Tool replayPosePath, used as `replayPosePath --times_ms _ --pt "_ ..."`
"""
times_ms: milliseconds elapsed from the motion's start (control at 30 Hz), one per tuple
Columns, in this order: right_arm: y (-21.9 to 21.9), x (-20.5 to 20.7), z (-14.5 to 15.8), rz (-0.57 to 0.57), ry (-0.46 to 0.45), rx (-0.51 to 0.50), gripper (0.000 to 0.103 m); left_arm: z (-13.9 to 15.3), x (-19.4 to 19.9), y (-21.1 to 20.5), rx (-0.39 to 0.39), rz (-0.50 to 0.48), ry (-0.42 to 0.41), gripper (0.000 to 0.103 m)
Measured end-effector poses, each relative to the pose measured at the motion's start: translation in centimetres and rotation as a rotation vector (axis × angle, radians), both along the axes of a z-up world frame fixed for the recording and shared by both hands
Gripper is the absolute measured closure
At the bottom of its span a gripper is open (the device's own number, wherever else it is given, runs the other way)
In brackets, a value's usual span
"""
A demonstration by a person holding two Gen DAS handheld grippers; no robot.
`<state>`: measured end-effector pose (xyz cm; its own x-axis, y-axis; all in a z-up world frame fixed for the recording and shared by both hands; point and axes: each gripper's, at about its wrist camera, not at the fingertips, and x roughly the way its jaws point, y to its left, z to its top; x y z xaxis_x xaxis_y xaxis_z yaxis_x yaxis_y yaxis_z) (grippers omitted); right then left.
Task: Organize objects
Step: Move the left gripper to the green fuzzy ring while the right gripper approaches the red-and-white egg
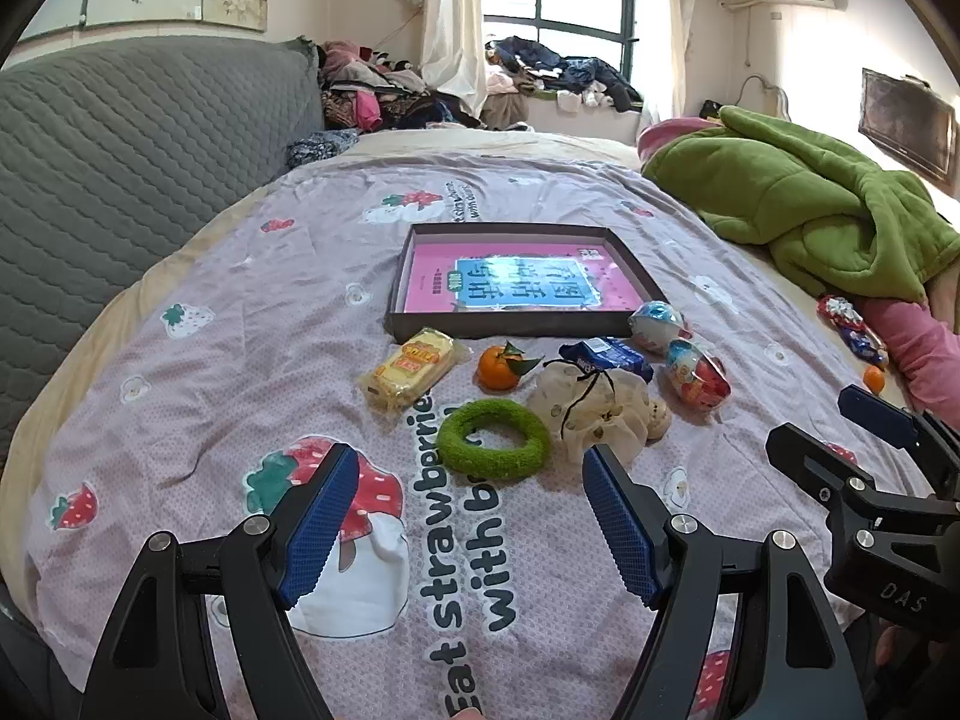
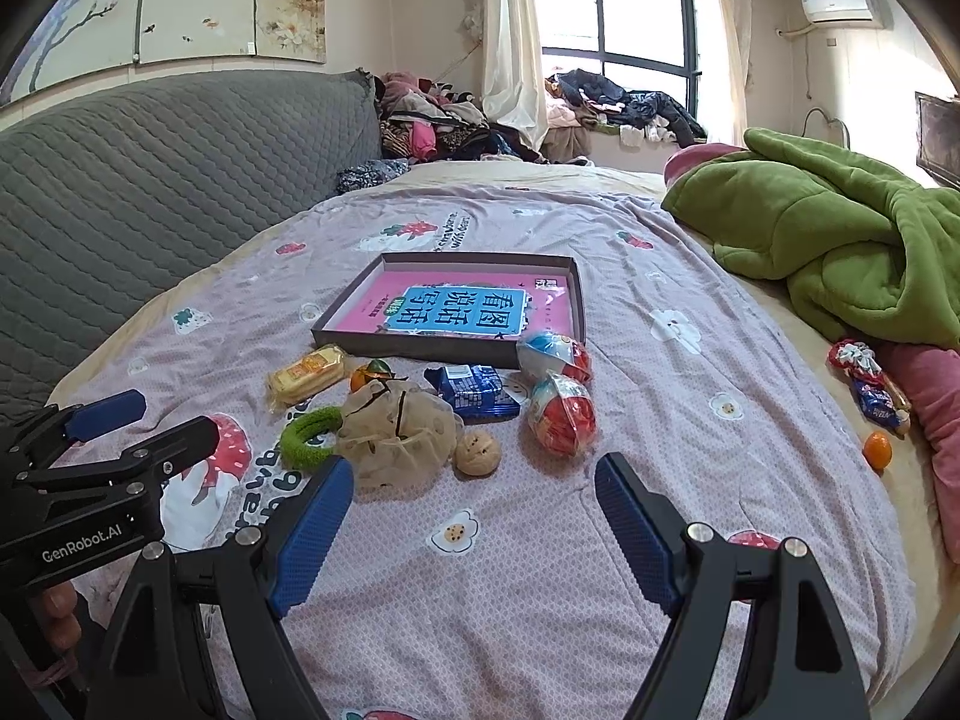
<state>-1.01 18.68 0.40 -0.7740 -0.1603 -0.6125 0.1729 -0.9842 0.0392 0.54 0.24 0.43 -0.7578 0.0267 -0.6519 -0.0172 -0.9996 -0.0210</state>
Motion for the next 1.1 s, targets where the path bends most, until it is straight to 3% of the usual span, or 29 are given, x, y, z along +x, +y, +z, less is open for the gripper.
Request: replayPosePath --times_ms 1100 --pt "1.0 -2.3 -1.8 -0.009 -0.033 0.006 0.021 -3.2 -3.6 -1.4 -0.017 0.037 -0.094 0.025"
